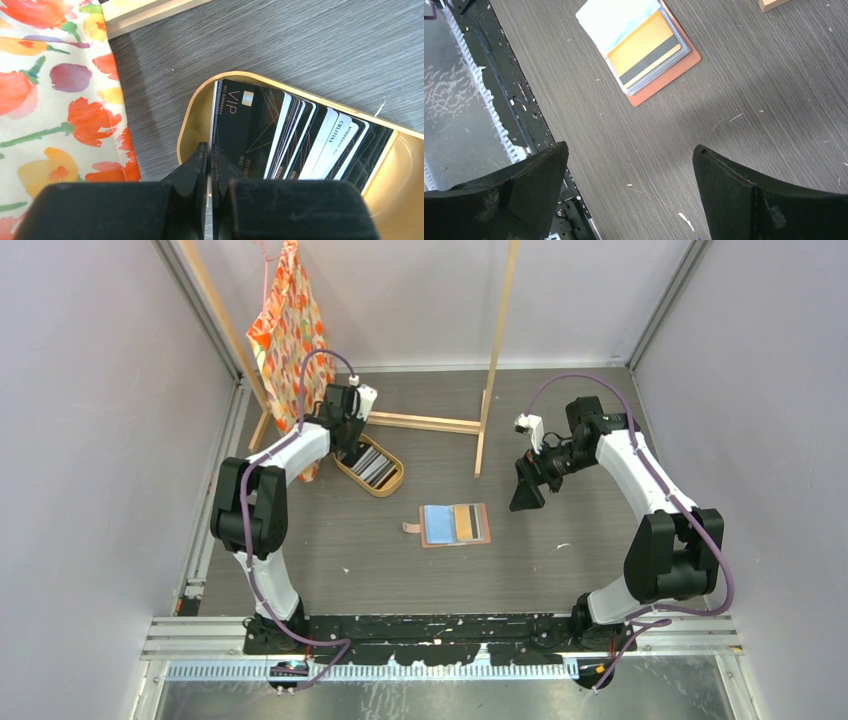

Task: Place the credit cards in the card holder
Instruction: Pick up the credit card from the storage box.

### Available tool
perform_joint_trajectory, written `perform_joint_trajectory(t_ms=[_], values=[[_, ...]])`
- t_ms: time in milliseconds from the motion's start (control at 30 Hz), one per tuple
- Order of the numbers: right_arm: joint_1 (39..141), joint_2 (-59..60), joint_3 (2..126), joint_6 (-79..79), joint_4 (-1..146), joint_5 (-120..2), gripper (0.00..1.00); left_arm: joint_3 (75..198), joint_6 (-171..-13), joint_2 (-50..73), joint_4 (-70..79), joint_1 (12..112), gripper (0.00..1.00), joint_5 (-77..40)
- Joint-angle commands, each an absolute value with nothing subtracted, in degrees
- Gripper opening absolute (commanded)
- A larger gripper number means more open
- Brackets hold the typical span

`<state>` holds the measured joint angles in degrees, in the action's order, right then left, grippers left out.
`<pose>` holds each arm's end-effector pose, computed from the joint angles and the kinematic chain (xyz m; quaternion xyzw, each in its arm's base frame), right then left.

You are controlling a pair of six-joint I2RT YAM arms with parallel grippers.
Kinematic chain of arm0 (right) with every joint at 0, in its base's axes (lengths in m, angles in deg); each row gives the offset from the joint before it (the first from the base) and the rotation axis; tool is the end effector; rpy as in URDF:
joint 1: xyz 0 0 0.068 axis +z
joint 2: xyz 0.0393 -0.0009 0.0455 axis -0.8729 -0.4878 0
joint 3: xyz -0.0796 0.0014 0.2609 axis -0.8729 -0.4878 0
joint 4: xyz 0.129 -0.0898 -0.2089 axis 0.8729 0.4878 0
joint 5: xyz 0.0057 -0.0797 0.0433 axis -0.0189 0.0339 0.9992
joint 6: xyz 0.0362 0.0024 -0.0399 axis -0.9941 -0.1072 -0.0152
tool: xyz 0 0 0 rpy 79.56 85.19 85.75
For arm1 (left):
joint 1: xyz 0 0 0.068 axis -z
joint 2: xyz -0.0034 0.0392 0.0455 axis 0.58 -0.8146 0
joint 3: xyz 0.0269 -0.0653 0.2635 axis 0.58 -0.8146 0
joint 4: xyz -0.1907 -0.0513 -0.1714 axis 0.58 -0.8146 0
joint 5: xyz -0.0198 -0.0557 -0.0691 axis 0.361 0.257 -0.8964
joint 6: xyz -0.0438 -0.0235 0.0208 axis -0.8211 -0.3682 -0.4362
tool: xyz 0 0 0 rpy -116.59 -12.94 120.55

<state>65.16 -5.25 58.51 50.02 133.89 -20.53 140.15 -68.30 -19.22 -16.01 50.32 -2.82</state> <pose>0.2729 0.0466 0.2687 -0.4054 0.8206 0.3388 0.2180 0.3934 -0.0997 0.2147 0.1973 0.9133 0.0519 0.3526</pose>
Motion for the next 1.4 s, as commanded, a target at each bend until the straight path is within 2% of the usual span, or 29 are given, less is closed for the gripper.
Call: perform_joint_trajectory(t_ms=[0,133,400,533,667,833,1000,1067,1233,1367], values=[[64.93,-4.95,60.44,50.9,134.46,-19.33,0.98,141.66,-68.75,-16.43,-15.83,50.02,0.04,-3.41],[64.94,-4.87,60.47,50.9,134.43,-19.09,0.98,138.96,-69.03,-11.62,-12.57,50.23,0.0,-3.97],[65.01,-5.03,60.18,50.63,134.25,-17.92,0.98,134.28,-69.65,-7.38,-8.03,51.06,0.0,-5.07],[65.85,-5.09,59.2,45.1,129.47,-14.63,0.98,130.63,-71.96,-3.42,-3.45,51.52,0.0,-8.71],[71.81,-5.06,60.27,27.89,114.38,-15.21,0.98,126.13,-75.33,0.4,3.04,51.53,0.0,-13.13],[80.28,-15.06,69.47,4.12,97.28,-16.87,0.98,118.35,-81.15,5.07,11.68,50.96,0.0,-18.45],[84.67,-25.49,71.28,-25.26,69.08,-19.99,0.97,109.24,-87.59,9.65,22.96,49.51,0.0,-20.38],[86.19,-29.43,72.55,-31.89,62.73,-20.66,0.95,106.86,-87.88,10.65,25.88,49.51,0.0,-19.81],[91.68,-35.34,85.31,-25.35,76.97,-25.88,0.97,104.52,-88.59,11.13,27.51,49.07,0.0,-17.41],[93.12,-40.95,92.41,-30.98,76.14,-27.97,0.99,102.57,-91.26,11.36,30.59,47.45,0.0,-16.65]])
